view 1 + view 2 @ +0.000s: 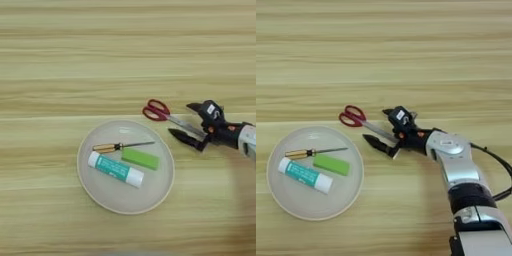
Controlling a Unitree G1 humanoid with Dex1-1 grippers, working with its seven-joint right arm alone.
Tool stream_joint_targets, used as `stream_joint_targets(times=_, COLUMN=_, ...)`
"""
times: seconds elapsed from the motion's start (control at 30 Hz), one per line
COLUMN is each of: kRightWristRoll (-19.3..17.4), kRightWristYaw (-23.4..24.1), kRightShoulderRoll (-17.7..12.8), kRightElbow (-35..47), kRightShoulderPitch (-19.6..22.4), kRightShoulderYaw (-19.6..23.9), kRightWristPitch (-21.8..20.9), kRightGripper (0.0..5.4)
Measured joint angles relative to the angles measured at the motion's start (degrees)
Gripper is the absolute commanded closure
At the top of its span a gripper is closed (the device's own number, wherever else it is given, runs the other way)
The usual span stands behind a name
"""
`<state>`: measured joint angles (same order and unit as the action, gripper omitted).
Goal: Move the objects on the table
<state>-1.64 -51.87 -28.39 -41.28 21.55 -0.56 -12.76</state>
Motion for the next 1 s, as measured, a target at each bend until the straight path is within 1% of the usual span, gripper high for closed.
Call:
stream_joint_targets(times=0.13, kRightWristRoll=0.3, kRightWristYaw=-0.6, kRightShoulderRoll=0.0, kRightElbow=-3.3, kRightShoulderPitch=1.7, kRightShoulderYaw=0.0, kRightWristPitch=-1.0, kRightGripper=0.05)
stream_joint_targets(times=0.37, kRightWristRoll=-0.9, kRightWristYaw=-3.4, kRightShoulderRoll=0.0, kRightElbow=-8.1, kRightShoulderPitch=3.8, kRightShoulderYaw=0.3, kRightWristPitch=-1.1, kRightGripper=0.80)
stream_joint_targets(times=0.43, kRightWristRoll=-1.6, kRightWristYaw=-4.9, kRightShoulderRoll=0.1, kRightElbow=-9.1, kRightShoulderPitch=4.3, kRightShoulderYaw=0.3, kRightWristPitch=0.0, kRightGripper=0.90)
stream_joint_targets(times=0.5, kRightWristRoll=-2.2, kRightWristYaw=-6.4, kRightShoulderRoll=0.1, kRightElbow=-10.2, kRightShoulderPitch=4.6, kRightShoulderYaw=0.5, kRightWristPitch=1.0, kRightGripper=1.17)
stream_joint_targets(times=0.57, kRightWristRoll=-2.3, kRightWristYaw=-6.9, kRightShoulderRoll=0.1, kRightElbow=-10.9, kRightShoulderPitch=4.9, kRightShoulderYaw=0.5, kRightWristPitch=0.9, kRightGripper=1.24)
stream_joint_targets(times=0.7, kRightWristRoll=-2.3, kRightWristYaw=-7.6, kRightShoulderRoll=0.1, kRightElbow=-11.7, kRightShoulderPitch=5.1, kRightShoulderYaw=0.3, kRightWristPitch=0.8, kRightGripper=1.70)
stream_joint_targets(times=0.9, kRightWristRoll=-2.2, kRightWristYaw=-8.5, kRightShoulderRoll=0.1, kRightElbow=-12.5, kRightShoulderPitch=5.5, kRightShoulderYaw=0.0, kRightWristPitch=0.2, kRightGripper=2.19)
stream_joint_targets(times=1.0, kRightWristRoll=-2.2, kRightWristYaw=-8.5, kRightShoulderRoll=0.1, kRightElbow=-13.0, kRightShoulderPitch=5.7, kRightShoulderYaw=-0.3, kRightWristPitch=-0.2, kRightGripper=2.52)
